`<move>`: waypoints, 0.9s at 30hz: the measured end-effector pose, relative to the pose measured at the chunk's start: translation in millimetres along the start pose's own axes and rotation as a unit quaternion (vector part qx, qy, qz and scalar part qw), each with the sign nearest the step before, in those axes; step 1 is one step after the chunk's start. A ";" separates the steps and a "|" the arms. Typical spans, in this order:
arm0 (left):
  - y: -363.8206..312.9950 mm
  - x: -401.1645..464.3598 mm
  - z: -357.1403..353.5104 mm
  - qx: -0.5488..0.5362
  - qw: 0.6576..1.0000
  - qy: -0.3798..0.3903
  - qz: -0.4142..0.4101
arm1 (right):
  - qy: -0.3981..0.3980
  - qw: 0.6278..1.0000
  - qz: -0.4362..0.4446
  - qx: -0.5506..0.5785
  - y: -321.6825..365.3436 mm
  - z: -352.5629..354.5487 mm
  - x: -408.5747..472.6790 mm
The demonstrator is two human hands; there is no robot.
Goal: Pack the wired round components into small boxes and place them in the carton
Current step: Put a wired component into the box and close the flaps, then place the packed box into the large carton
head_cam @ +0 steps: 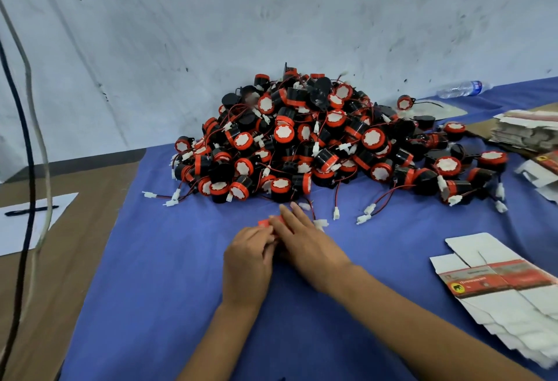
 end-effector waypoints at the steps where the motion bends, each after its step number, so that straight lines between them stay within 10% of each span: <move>1: 0.2 0.1 0.2 -0.009 1.000 -0.006 0.017 | 0.012 1.000 -0.005 -0.018 2.5 -3.3 -0.9; 8: -35.4 -8.0 0.5 -0.161 0.980 -0.052 0.104 | -0.105 0.993 -0.046 -0.006 -27.4 65.5 -47.3; 15: -295.8 101.4 -27.7 -0.428 0.890 0.001 -0.155 | -0.342 0.881 -0.316 0.084 -205.9 265.2 -232.2; 21: -480.4 105.6 -105.6 -0.401 0.838 0.208 -0.308 | -0.146 0.769 -0.621 0.031 -339.1 319.1 -404.8; 27: -490.3 72.2 -179.4 -0.420 0.828 0.328 -0.177 | 0.075 0.755 -0.648 0.063 -373.2 240.0 -406.5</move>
Point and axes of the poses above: each hand's wrist, its own x-axis towards the middle knuckle, its own z-axis out of the back of the hand, y = z × x, the point moved 9 cm from there along x, towards the middle knuckle, and after that the axes turned 11 degrees about -z, right-handed, at the moved point
